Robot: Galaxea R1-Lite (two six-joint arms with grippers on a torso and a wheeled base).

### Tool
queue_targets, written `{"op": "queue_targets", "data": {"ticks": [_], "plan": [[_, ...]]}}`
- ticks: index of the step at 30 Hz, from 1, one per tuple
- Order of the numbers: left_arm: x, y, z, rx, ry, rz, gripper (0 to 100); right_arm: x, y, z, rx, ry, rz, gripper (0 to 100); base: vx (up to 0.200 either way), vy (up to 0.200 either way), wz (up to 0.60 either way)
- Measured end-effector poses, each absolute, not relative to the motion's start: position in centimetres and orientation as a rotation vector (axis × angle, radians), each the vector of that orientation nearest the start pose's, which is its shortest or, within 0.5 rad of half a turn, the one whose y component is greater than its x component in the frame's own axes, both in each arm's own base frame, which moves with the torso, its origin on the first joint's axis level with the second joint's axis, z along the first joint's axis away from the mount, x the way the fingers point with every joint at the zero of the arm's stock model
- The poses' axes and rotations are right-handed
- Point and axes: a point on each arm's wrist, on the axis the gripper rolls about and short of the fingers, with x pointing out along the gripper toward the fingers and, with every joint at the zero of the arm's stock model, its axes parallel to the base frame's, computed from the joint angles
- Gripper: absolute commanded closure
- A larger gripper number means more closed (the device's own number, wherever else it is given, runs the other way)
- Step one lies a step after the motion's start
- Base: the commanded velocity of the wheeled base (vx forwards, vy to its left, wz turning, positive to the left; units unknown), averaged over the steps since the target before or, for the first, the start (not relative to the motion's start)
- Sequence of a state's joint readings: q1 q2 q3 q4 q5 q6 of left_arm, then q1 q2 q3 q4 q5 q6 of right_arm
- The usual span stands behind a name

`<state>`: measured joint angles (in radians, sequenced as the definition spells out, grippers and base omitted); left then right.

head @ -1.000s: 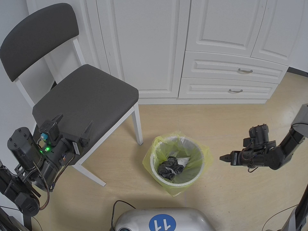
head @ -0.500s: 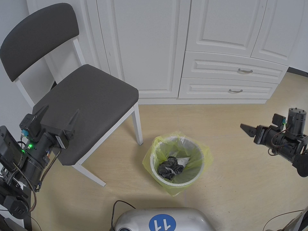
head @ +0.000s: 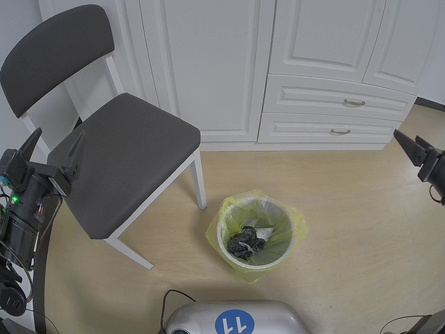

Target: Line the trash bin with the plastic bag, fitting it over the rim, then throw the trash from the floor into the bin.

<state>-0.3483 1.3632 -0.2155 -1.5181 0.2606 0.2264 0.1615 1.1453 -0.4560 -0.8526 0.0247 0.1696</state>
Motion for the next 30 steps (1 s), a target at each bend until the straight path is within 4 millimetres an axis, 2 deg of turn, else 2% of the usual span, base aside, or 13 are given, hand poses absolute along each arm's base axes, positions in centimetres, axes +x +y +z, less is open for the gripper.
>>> {"op": "queue_targets", "data": {"ticks": [9,15,21,30], "plan": [[15.7,-5.0,22.3,0.146,-0.381,-0.031,0,9.5,1.6,25.6,0.143,-0.223,0.209,0,0.000,0.000,0.00],[13.8,-4.3,23.9,0.159,-0.365,-0.025,0,5.1,0.9,26.2,0.138,-0.311,0.217,0,0.000,0.000,0.00],[11.0,-2.6,25.1,0.164,-0.388,0.037,0,1.1,0.3,25.4,0.137,-0.392,0.215,0,0.000,0.000,0.00],[6.6,-0.8,24.9,0.185,-0.360,0.105,0,-4.1,-0.4,23.2,0.131,-0.468,0.198,0,0.000,0.000,0.00]]}}
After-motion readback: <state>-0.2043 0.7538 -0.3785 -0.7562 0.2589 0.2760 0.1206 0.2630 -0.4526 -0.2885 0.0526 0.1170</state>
